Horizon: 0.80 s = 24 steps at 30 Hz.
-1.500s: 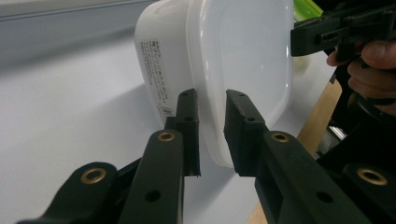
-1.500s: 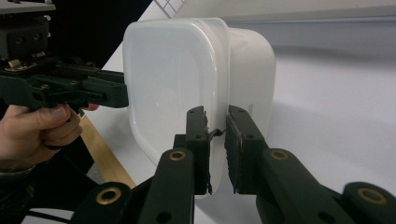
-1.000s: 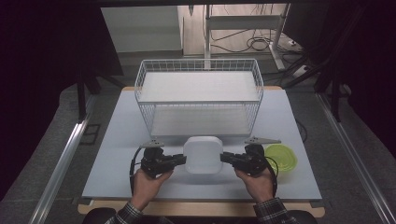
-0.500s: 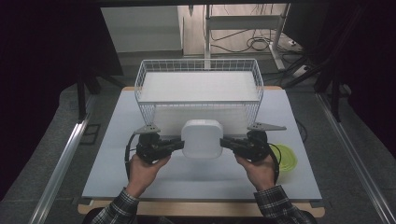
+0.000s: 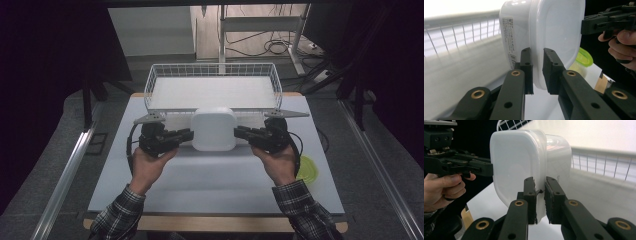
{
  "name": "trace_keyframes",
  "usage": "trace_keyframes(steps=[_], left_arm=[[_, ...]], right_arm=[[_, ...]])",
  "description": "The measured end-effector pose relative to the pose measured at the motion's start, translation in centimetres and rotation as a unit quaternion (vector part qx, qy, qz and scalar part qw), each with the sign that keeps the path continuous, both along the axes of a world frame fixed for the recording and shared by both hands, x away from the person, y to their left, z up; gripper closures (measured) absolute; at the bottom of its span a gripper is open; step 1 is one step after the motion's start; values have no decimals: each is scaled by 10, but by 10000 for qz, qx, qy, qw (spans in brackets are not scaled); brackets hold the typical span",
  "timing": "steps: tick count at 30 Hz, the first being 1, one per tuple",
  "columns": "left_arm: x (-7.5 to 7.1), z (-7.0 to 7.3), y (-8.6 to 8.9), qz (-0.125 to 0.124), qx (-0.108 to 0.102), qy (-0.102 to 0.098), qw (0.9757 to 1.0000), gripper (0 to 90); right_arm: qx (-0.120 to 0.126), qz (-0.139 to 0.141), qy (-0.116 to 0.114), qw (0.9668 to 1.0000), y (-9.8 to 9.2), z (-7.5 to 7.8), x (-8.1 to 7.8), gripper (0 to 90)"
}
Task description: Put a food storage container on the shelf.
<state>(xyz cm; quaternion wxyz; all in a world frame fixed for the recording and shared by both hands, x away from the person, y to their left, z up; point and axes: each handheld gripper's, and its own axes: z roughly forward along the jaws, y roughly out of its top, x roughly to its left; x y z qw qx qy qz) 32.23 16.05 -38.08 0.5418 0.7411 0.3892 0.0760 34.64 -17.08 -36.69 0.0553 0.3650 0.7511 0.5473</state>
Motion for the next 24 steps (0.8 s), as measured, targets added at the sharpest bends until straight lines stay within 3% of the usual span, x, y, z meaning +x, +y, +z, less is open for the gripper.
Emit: trace_keyframes(steps=[11,24], left_arm=[[16,41,7,91,34,-179,9998,793],[45,71,8,222,86,-220,9995,794]], right_arm=[[102,52,-170,9998,7,38,20,804],[156,19,-224,9996,12,65,52,803]])
